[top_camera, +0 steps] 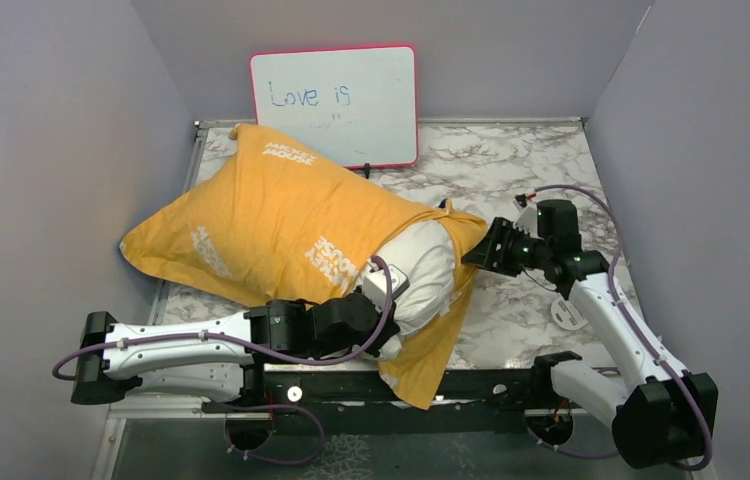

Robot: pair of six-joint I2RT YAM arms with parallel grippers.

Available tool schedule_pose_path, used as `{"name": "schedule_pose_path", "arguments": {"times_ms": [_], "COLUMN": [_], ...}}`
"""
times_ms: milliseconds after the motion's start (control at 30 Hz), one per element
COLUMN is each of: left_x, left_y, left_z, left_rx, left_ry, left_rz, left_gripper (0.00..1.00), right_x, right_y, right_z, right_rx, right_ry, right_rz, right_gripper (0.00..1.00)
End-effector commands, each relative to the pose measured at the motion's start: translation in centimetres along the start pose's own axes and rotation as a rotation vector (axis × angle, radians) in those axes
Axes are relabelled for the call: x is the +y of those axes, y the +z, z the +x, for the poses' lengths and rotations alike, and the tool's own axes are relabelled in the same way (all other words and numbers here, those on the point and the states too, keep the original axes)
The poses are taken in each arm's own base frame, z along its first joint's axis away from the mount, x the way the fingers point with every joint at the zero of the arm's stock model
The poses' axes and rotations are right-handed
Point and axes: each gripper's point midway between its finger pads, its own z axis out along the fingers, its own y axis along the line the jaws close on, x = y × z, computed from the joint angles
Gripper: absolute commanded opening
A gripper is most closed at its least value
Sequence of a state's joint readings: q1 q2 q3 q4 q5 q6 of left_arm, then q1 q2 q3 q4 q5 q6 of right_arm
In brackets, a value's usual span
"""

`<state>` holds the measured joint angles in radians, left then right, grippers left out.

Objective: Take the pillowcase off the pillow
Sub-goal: Remove the pillow from the pillowcase.

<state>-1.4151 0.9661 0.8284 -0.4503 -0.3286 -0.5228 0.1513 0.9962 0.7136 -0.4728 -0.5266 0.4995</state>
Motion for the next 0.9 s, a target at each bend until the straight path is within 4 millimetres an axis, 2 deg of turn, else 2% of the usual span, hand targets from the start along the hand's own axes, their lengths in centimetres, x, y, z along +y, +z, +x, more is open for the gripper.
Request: {"name": "schedule_pose_path", "arguments": {"times_ms": [0, 167, 267, 433, 500, 700, 767, 867], "left_x": [-2.5, -2.5, -2.4, -0.7, -0.4, -0.3, -0.6, -1.2], "left_y": [-0.8, -0.7, -0.7, -1.8, -2.7, -5.8, -6.2, -5.7], "left_z": [-4.4, -4.1, -3.9, -2.7, -2.6, -2.8, -2.6, -1.9], "left_rx": [-0.128, -0.12, -0.115, -0.083, -0.094, -0.129, -0.119, -0.081], "left_ry": [-0.058, -0.071, -0.078, -0.114, -0.135, -0.169, -0.167, -0.154], "left_rz": [0.09, 0.09, 0.085, 0.021, 0.035, 0.111, 0.136, 0.157], "left_gripper": [0.0, 0.0, 0.0, 0.0, 0.0, 0.0, 0.0, 0.0], "right_x": [0.7, -0.3, -2.7, -5.7, -6.8, -9.0, -8.8, -8.2], "right_y": [0.7, 1.3, 0.5, -2.2, -2.3, -0.7, 0.2, 1.9], "right_z": [-0.3, -1.8, -4.1, -8.5, -9.5, -12.1, -12.5, -11.7], "right_rx": [0.021, -0.028, -0.127, -0.285, -0.315, -0.304, -0.3, -0.228], "right_ry": [-0.06, -0.043, -0.042, -0.06, -0.042, 0.05, 0.054, 0.06], "right_rz": [-0.001, 0.073, 0.245, 0.511, 0.557, 0.568, 0.521, 0.443], "right_gripper": [0.5, 0.2, 0.05, 0.01, 0.0, 0.01, 0.01, 0.01]}}
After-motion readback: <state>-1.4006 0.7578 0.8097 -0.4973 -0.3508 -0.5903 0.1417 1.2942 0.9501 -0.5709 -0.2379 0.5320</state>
